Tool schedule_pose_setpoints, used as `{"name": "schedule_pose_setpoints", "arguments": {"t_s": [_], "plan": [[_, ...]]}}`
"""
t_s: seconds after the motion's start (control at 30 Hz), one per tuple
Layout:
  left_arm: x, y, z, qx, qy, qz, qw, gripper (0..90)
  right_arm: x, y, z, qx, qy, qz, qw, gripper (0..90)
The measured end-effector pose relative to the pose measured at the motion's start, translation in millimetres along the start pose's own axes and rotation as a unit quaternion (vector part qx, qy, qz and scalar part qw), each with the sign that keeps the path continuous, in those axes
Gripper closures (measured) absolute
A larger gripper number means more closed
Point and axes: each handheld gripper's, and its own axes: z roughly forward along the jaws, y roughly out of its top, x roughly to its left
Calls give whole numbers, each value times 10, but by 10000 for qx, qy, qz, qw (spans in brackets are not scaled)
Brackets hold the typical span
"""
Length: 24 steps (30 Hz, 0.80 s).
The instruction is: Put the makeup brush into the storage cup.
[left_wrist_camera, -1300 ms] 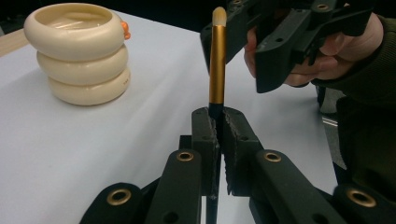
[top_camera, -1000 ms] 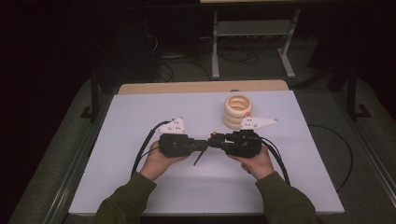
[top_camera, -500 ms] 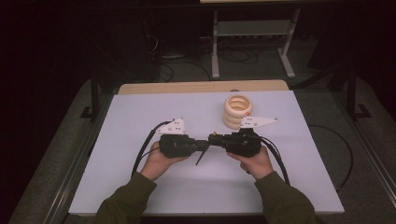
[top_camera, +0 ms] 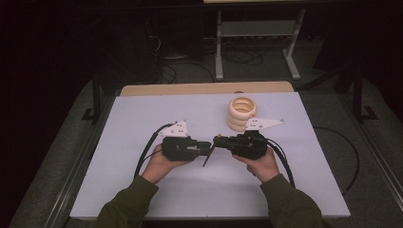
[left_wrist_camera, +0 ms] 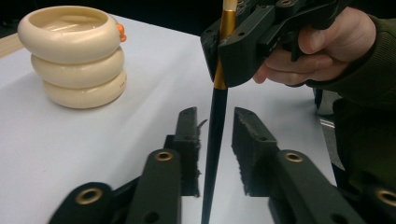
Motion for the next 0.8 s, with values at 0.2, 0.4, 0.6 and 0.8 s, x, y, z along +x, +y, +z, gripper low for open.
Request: {"name": "schedule_pose_setpoints", "arguments": {"t_s": [0.2,0.4,0.6,0.8], "plan": [[-3,-31,-24,53,18,-38,10000,602,-10,14,-29,45,-60,-94,9999,834],[-17,-61,-71,93,76,-40,9999,519,-13,38,-53,145,-112,-170,9997,833],[-37,-113,-141,151,202,6,9997,432,-18,59,-54,212,-168,-244,9993,834],[-56,-167,-253,146,379,-25,9992,363,-33,65,-70,289,-225,-277,9989,833]]}}
